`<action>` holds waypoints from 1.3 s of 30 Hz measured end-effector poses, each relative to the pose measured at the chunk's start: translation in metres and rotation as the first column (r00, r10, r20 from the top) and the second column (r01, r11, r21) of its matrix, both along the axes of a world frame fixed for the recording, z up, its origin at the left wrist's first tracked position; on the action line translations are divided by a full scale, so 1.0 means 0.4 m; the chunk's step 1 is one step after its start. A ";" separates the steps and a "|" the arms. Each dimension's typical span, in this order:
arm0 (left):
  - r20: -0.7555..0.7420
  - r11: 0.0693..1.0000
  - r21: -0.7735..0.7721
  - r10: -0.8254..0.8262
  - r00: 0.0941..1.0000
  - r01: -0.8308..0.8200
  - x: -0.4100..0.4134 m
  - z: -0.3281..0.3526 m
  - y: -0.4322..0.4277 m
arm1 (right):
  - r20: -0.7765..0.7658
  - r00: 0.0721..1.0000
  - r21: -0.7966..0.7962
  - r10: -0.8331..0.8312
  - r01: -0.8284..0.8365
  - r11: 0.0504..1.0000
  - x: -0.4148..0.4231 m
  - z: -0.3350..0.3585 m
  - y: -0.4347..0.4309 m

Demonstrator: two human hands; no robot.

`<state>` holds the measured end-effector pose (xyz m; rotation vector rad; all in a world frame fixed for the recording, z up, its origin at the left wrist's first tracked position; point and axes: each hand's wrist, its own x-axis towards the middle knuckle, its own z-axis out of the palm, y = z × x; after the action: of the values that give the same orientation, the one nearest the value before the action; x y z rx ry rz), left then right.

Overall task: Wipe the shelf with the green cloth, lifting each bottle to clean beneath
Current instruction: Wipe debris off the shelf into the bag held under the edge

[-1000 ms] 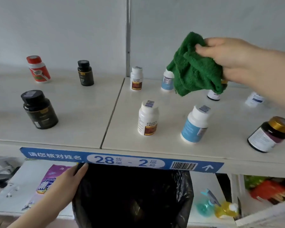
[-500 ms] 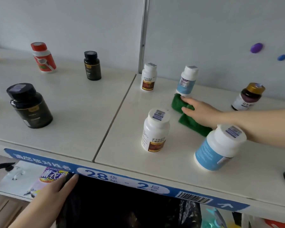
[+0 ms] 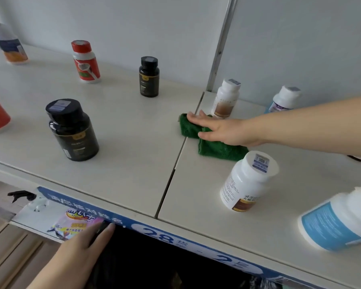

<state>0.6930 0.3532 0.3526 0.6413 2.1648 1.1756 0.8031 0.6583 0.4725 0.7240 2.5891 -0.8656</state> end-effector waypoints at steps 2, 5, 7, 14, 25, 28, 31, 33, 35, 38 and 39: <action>-0.011 0.999 0.021 -0.041 0.999 0.041 -0.004 0.003 -0.003 | 0.038 0.998 0.037 0.057 -0.058 0.998 -0.006 0.007 -0.004; -0.009 0.993 0.009 -0.115 0.993 0.115 -0.007 -0.009 -0.008 | 0.088 0.987 0.021 0.132 -0.134 0.991 0.002 0.020 -0.010; -0.023 0.989 0.031 -0.144 0.989 0.144 -0.010 -0.016 -0.011 | 0.134 0.973 0.020 0.185 -0.189 0.982 0.004 0.030 -0.017; -0.083 0.987 0.011 -0.157 0.984 0.158 -0.015 -0.011 -0.007 | 0.358 0.922 0.238 0.146 -0.241 0.941 -0.033 0.066 -0.045; -0.156 0.941 -0.051 -0.340 0.928 0.336 -0.040 0.012 -0.001 | 0.494 0.833 0.599 -0.249 -0.119 0.792 -0.139 0.079 -0.213; -0.145 0.931 -0.047 -0.364 0.920 0.361 -0.042 0.016 -0.003 | 0.343 0.865 0.613 -0.366 0.089 0.785 -0.140 0.040 -0.237; -0.142 0.931 -0.030 -0.364 0.920 0.364 -0.046 0.016 -0.003 | 0.151 0.884 0.585 -0.442 0.280 0.761 -0.132 0.004 -0.261; -0.133 0.933 -0.020 -0.358 0.924 0.359 -0.048 0.014 -0.004 | 0.032 0.884 0.549 -0.466 0.373 0.747 -0.120 -0.014 -0.278; -0.125 0.935 -0.007 -0.354 0.927 0.356 -0.052 0.011 -0.007 | -0.078 0.882 0.490 -0.464 0.440 0.753 -0.102 -0.026 -0.298; -0.135 0.938 -0.013 -0.346 0.928 0.348 -0.054 0.011 -0.014 | -0.270 0.852 0.408 -0.448 0.523 0.749 -0.073 -0.047 -0.349; -0.139 0.939 -0.014 -0.343 0.929 0.345 -0.055 0.012 -0.014 | -0.331 0.841 0.402 -0.428 0.536 0.742 -0.064 -0.055 -0.368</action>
<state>0.6711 0.3478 0.3572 1.0877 2.0482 0.9773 0.7775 0.5109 0.4505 1.5922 2.8943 -0.4185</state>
